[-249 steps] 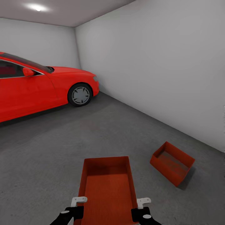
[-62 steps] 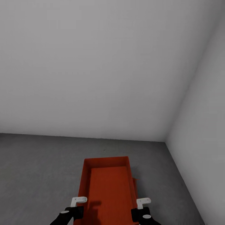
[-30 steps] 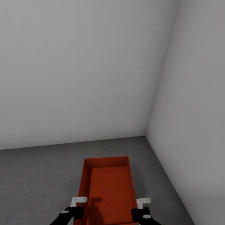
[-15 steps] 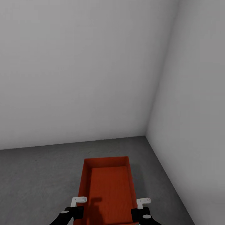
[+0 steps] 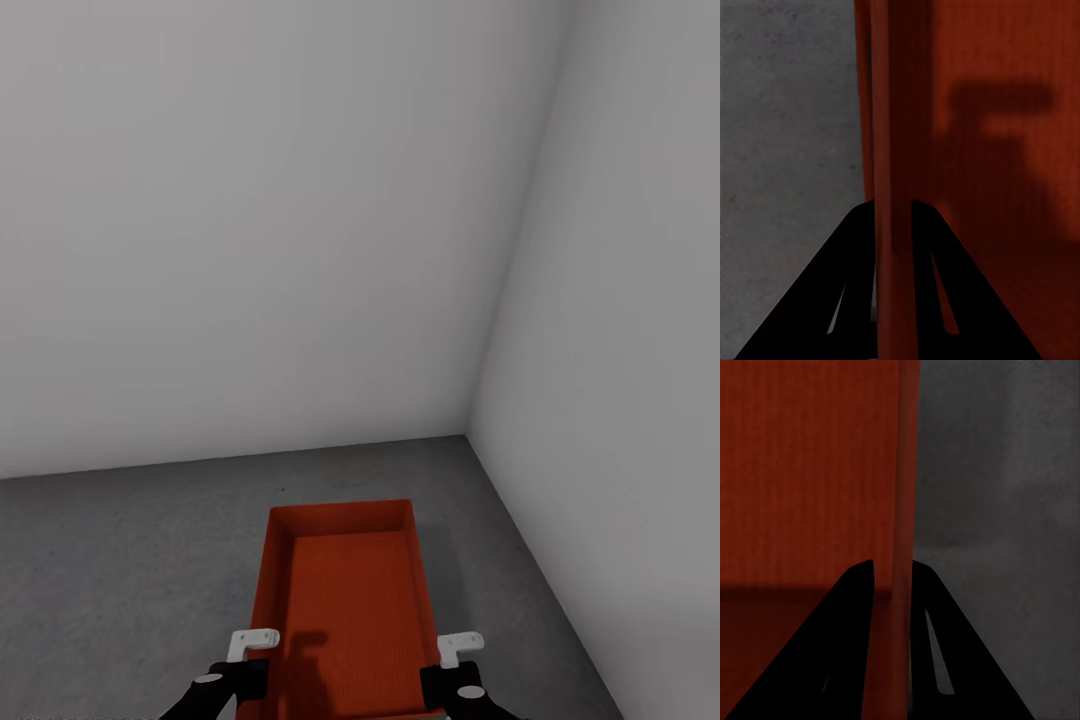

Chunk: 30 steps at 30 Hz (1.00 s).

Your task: Move the two storage containers from the living room to the garage. In the garage, place one container on the floor and stack the other container on top of it (either order is fine).

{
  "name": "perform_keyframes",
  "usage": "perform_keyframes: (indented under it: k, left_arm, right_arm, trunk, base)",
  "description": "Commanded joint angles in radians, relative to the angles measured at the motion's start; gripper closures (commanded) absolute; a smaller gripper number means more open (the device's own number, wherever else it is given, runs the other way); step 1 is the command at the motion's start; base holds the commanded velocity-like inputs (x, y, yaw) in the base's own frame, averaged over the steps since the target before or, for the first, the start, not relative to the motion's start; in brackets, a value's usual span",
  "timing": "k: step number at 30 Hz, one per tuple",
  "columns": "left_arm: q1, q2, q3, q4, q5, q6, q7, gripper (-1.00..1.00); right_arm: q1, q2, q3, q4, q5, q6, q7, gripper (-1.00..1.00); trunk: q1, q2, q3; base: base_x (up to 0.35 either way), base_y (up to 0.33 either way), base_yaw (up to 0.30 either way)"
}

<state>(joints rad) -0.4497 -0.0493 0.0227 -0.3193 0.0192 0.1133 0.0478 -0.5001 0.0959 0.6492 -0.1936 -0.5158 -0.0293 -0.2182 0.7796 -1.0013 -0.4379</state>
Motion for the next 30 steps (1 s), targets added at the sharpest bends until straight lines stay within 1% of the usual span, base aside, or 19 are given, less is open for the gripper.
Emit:
perform_keyframes:
  k: [1, 10, 30]
  left_arm:
    - [0.0, 0.005, -0.014, -0.006, -0.015, 0.006, 0.01, 1.0]
    - [0.0, 0.005, -0.014, -0.006, -0.015, 0.006, 0.01, 1.0]
    - [0.0, 0.005, -0.014, -0.006, -0.015, 0.006, 0.009, 1.0]
  right_arm:
    - [-0.001, -0.01, -0.01, 0.028, -0.023, -0.005, -0.007, 1.0]
    - [-0.001, -0.01, -0.01, 0.028, -0.023, -0.006, -0.006, 1.0]
    - [-0.001, -0.01, -0.01, 0.028, -0.023, -0.006, -0.006, 1.0]
  trunk:
    - [0.0, -0.001, -0.001]
    - [0.0, -0.001, -0.001]
    - [0.0, -0.001, -0.001]
  base:
    - [0.0, 0.0, 0.098]
    - [0.0, 0.0, 0.158]
    - [0.0, 0.0, 0.008]
